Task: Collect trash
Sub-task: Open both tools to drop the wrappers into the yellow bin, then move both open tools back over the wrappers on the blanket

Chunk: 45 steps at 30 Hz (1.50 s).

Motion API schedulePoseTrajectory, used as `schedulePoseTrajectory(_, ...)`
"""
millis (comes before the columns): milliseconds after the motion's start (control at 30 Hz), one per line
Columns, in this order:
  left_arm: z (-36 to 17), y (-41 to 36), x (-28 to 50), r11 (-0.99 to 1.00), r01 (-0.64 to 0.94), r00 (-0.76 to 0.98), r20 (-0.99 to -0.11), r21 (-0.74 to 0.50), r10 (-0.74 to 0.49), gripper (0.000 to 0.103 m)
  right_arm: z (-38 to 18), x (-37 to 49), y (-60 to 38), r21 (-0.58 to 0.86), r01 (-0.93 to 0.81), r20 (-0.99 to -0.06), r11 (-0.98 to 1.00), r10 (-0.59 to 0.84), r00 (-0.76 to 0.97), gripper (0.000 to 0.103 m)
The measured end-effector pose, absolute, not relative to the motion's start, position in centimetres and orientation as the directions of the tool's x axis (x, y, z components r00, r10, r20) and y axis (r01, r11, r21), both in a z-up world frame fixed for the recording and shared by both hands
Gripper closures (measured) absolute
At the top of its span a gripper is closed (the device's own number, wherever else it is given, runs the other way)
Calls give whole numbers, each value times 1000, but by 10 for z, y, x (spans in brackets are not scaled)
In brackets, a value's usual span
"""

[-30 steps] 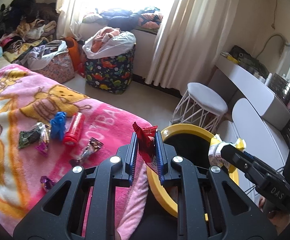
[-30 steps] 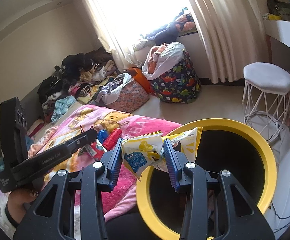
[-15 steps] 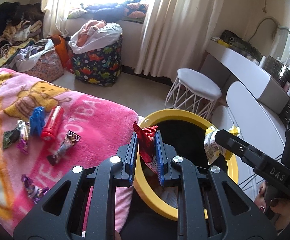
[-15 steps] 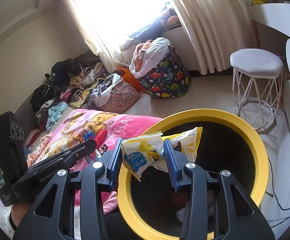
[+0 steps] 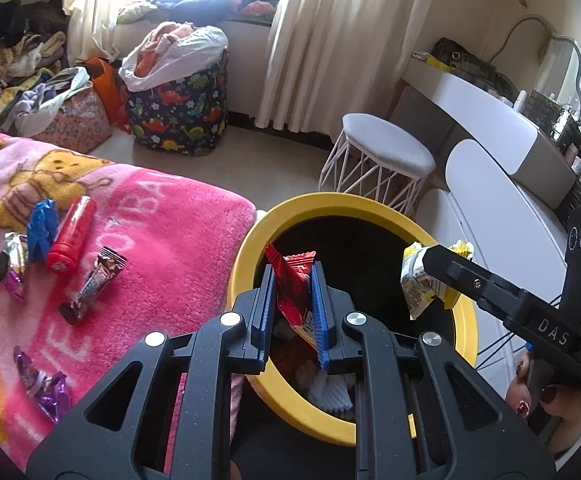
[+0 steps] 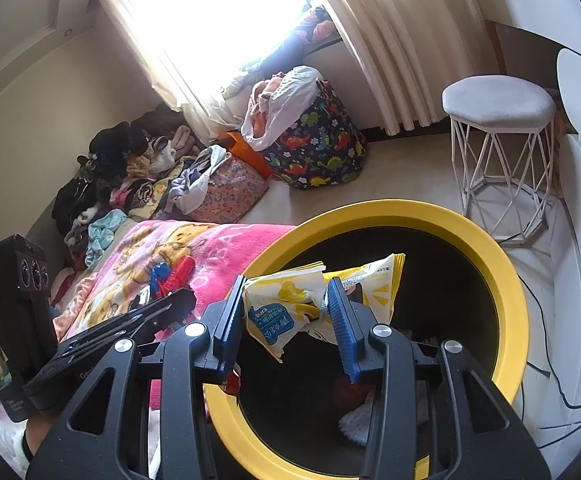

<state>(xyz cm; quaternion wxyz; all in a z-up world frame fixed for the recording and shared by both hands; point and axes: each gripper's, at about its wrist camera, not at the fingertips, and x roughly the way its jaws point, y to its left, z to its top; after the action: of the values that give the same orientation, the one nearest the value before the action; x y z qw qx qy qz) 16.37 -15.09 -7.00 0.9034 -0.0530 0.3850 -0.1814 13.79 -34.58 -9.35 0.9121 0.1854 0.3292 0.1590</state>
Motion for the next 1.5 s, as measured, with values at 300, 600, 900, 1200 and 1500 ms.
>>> schedulePoseTrajectory(300,-80,-156,168,912,305,599,-689,-275,-408,91,-103,143,-353,452,-137,-565,881,402,721,61)
schedulePoseTrajectory(600,-73,-142,166,910,277,623,-664,-309,-415,42,-100,142,-351,426,-124,-577,896,375,726,47)
schedulePoseTrajectory(900,-54,-125,157,926,246,690,-619,-286,-374,12,-87,137,-339,378,-144,-563,915,350,749,39)
schedulePoseTrajectory(1200,-40,-105,152,938,211,734,-589,-275,-337,11,-73,132,-322,348,-177,-543,921,352,763,34)
schedulePoseTrajectory(1500,-34,-78,150,944,166,765,-567,-284,-305,11,-65,133,-300,321,-228,-534,919,374,758,32)
